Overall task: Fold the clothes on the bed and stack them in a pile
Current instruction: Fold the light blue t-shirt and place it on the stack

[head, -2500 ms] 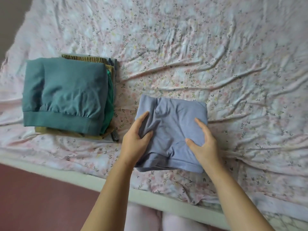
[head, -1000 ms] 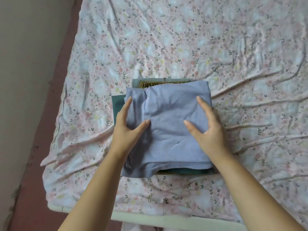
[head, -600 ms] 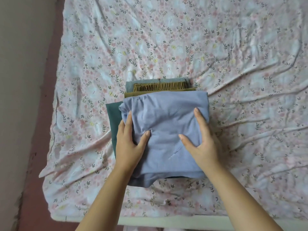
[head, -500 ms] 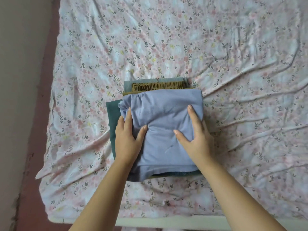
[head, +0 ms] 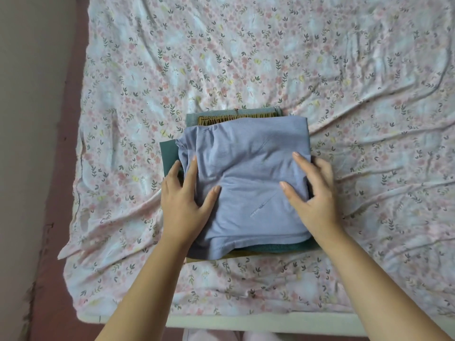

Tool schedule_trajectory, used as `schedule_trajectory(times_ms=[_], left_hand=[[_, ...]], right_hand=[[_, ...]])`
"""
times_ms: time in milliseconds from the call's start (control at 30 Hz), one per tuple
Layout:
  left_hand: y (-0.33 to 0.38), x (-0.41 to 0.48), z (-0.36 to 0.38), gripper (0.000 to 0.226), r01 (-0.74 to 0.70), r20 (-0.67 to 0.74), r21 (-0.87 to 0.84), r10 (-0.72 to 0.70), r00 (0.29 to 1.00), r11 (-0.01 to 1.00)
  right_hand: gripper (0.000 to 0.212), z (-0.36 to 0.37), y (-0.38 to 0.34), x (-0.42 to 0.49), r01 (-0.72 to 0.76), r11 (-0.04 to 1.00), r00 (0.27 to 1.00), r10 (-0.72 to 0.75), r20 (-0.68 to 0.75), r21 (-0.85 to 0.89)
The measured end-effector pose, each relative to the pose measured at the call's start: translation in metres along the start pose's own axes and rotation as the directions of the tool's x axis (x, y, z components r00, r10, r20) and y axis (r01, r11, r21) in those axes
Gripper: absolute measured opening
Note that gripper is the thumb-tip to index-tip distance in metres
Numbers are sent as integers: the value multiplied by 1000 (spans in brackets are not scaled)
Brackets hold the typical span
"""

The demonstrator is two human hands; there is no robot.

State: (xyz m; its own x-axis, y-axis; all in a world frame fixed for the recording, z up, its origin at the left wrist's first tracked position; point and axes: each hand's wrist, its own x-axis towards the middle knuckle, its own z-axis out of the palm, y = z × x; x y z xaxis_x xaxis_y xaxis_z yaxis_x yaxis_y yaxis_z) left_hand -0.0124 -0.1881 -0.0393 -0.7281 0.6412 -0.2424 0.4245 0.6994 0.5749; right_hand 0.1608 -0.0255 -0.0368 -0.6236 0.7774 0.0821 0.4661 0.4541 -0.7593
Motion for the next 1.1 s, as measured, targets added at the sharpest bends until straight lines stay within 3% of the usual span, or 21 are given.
schedule_trajectory(times_ms=[100, 200, 333, 567, 767, 967, 1100], left_hand=[[-6, -12, -2, 75, 55, 79, -11, -53, 995, 998], [-15, -14, 0, 79, 113, 159, -71, -100, 982, 991], [-21, -3, 6, 81, 188, 279, -119, -149, 949, 975], [-31, 13, 21, 79, 130, 242, -169, -86, 966, 977], [-28, 20, 20, 82, 59, 233, -39, -48, 971, 998], [-25, 27, 17, 89, 120, 357, -120, -70, 931, 985], [-6, 18, 16, 89, 83, 342, -105, -42, 939, 991]], right_hand=[[53, -9, 3, -8, -93, 995, 987, 87, 138, 41], [54, -7, 5, -5, -250, 966, 913, 216, 345, 56], [60, 1, 18, 9, -321, 946, 837, 264, 480, 39], [61, 13, 30, 17, -353, 931, 833, 264, 486, 98], [62, 7, 40, 28, -399, 917, 754, 330, 568, -4], [59, 4, 38, 33, -428, 902, 694, 365, 621, -52], [67, 2, 43, 33, -465, 885, 718, 355, 599, 33]])
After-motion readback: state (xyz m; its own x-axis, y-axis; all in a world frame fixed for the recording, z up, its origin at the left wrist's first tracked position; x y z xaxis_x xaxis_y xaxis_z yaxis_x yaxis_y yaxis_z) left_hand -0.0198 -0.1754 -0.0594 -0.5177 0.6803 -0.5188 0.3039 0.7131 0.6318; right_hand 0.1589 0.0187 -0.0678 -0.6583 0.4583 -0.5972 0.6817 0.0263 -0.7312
